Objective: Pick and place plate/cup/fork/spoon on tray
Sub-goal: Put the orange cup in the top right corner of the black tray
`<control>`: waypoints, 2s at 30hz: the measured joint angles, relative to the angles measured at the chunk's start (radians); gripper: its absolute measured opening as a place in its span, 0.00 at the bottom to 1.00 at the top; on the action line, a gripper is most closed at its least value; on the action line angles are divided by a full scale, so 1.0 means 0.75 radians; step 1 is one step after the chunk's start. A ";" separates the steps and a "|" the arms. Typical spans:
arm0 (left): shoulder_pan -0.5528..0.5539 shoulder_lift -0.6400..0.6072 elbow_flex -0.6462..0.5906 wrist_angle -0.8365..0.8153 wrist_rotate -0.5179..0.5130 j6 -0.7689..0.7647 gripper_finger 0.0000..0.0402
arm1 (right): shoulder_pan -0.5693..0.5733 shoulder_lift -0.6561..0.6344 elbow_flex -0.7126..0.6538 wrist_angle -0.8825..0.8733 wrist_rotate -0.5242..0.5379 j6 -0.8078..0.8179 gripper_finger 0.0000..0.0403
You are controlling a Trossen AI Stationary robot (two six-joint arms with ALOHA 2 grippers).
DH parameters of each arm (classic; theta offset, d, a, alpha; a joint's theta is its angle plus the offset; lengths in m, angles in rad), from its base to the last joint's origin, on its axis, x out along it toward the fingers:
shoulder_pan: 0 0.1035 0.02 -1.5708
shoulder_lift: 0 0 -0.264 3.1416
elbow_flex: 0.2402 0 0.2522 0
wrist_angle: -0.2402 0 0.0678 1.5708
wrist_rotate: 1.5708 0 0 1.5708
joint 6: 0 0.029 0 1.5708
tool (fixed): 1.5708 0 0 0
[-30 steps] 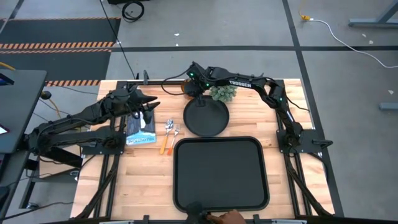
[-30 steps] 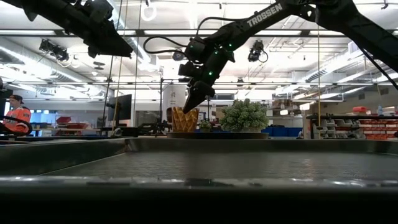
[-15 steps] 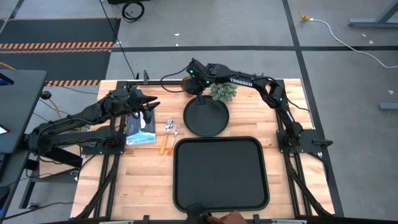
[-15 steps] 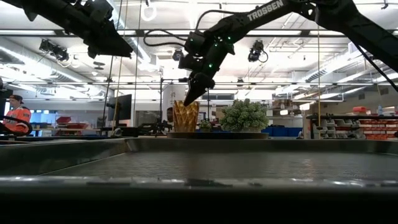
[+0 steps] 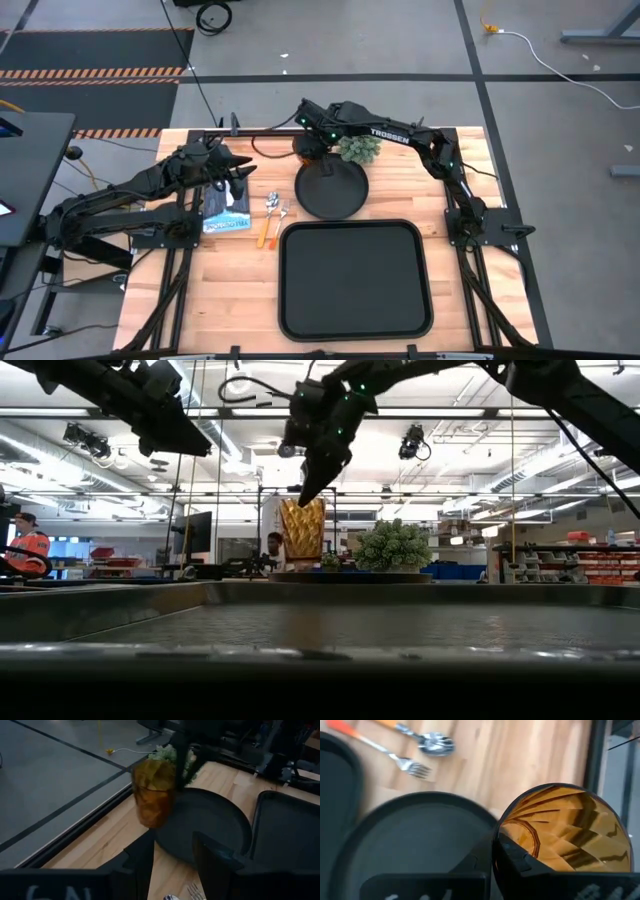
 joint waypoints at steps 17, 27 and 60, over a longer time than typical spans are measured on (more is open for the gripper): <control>-0.070 0.000 -0.211 0.301 -0.001 -0.002 0.35 | 0.231 -0.068 0.007 -0.154 0.027 0.256 0.04; -0.070 0.000 -0.211 0.284 -0.001 -0.007 0.35 | 0.450 -0.068 0.007 -0.256 0.110 0.392 0.04; -0.070 0.000 -0.211 0.282 -0.001 -0.034 0.35 | 0.981 -0.939 -1.340 0.268 0.439 1.395 0.03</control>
